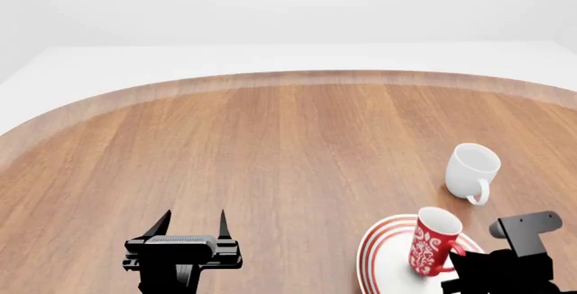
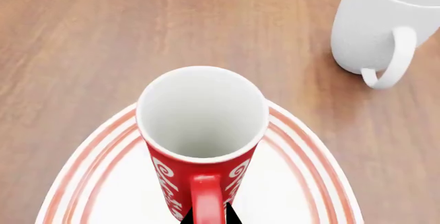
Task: Pick up the red mug and put it on the plate
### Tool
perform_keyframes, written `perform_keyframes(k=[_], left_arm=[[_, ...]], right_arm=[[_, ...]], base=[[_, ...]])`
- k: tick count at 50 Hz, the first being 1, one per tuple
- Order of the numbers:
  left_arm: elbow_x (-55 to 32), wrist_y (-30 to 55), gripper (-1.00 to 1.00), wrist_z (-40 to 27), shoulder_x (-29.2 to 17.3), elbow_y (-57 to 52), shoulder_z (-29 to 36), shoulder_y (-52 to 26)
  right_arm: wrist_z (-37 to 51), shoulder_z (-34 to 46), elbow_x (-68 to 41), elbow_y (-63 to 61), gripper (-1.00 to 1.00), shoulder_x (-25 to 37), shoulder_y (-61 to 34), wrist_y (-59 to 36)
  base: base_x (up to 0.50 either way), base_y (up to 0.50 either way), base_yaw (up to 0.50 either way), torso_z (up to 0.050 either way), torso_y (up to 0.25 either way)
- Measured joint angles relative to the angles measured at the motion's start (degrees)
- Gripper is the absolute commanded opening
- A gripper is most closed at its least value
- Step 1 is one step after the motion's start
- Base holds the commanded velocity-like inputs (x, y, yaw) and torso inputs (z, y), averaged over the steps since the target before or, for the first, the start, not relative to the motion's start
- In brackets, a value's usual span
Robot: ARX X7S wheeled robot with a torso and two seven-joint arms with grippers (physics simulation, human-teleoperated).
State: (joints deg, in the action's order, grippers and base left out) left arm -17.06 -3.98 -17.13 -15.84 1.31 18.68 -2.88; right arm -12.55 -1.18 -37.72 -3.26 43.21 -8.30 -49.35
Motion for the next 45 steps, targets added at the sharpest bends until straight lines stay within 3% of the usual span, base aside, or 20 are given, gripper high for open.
perform_keyframes(k=[13, 14, 45], left_arm=[[-0.14, 0.07, 1.0, -0.26, -0.17, -0.11, 0.23, -0.03], [-0.15, 0.09, 1.0, -0.29, -0.19, -0.14, 0.24, -0.03], [-0.55, -0.01, 1.0, -0.81, -0.54, -0.07, 0.63, -0.18]], right_arm=[[-0.22, 0.55, 0.55, 1.76, -1.0, -0.21, 0.04, 0.56], [-0.26, 0.57, 0.54, 1.8, 1.0, -0.19, 0.03, 0.61], [-0.59, 0.29, 0.23, -0.44, 1.0, 0.7, 1.03, 1.09]], base=[[0.0, 0.0, 0.0, 0.0, 0.001], [0.0, 0.0, 0.0, 0.0, 0.0], [0.0, 0.0, 0.0, 0.0, 0.0]])
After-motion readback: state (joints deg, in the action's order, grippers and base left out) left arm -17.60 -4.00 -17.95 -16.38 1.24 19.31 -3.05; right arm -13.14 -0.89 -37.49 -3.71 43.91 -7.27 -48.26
